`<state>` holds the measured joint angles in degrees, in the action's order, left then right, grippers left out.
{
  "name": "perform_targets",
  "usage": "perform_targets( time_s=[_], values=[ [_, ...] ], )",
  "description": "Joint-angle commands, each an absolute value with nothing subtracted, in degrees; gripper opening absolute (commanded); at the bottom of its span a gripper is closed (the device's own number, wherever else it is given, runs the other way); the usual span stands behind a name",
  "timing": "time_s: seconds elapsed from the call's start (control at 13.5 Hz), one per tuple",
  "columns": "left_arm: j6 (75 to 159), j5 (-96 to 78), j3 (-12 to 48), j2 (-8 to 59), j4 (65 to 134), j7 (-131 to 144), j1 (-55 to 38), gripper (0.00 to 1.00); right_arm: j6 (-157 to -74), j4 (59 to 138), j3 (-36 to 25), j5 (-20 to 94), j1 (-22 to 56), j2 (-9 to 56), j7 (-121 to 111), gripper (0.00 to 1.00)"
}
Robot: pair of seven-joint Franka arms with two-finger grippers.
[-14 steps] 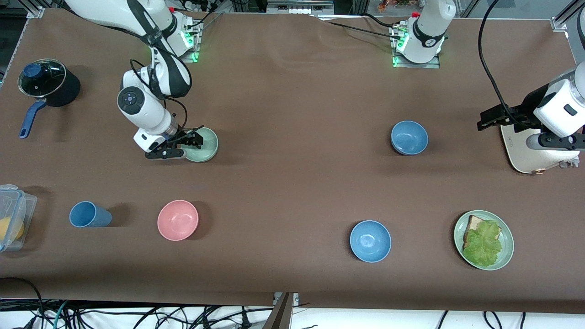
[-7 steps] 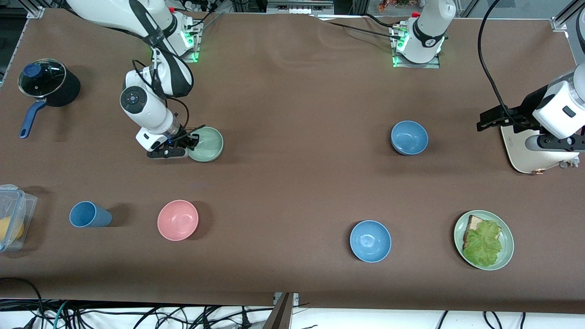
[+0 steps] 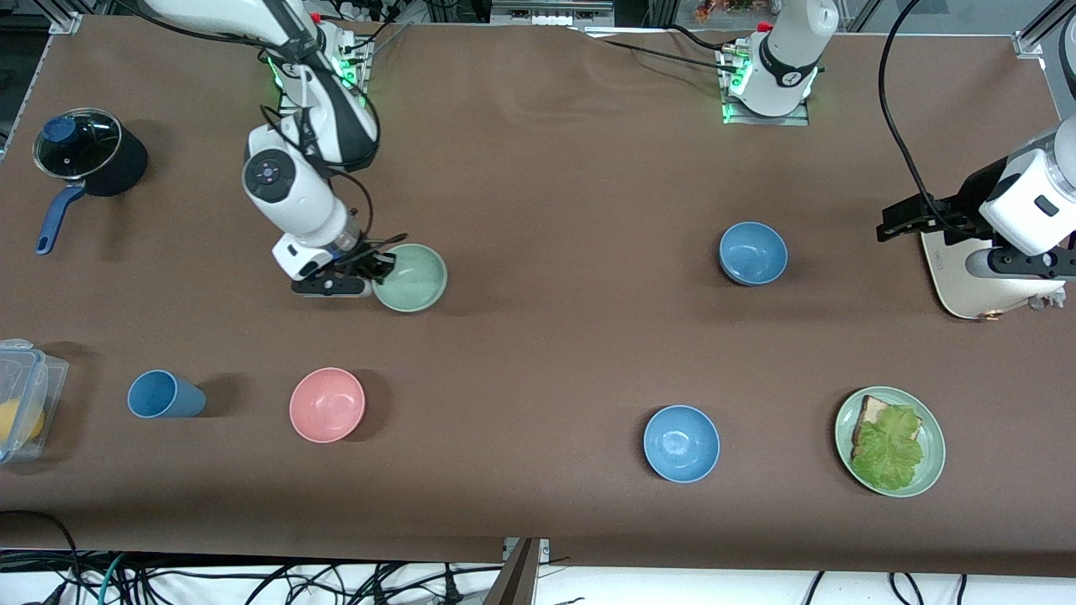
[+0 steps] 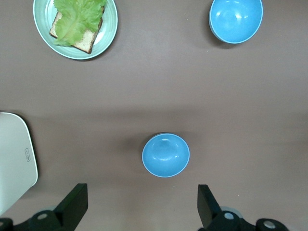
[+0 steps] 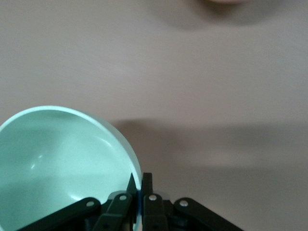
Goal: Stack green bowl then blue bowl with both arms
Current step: 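Slide the pale green bowl with the right gripper toward the table middle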
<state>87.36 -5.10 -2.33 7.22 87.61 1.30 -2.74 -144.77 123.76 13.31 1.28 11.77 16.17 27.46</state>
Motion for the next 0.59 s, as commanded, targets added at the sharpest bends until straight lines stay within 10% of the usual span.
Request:
perform_targets(
  time_s=[0.0,0.52],
  values=[
    [86.0,-4.0,-2.1,8.1,85.6,1.7,-2.7,1.00,-140.5,110.5,13.4,1.3,18.1,24.2,37.2,0.00],
    [86.0,-4.0,-2.2,8.8,85.6,1.6,-2.5,1.00,-141.4,92.6,12.7,-2.6,31.1,40.3,59.2,0.00]
  ],
)
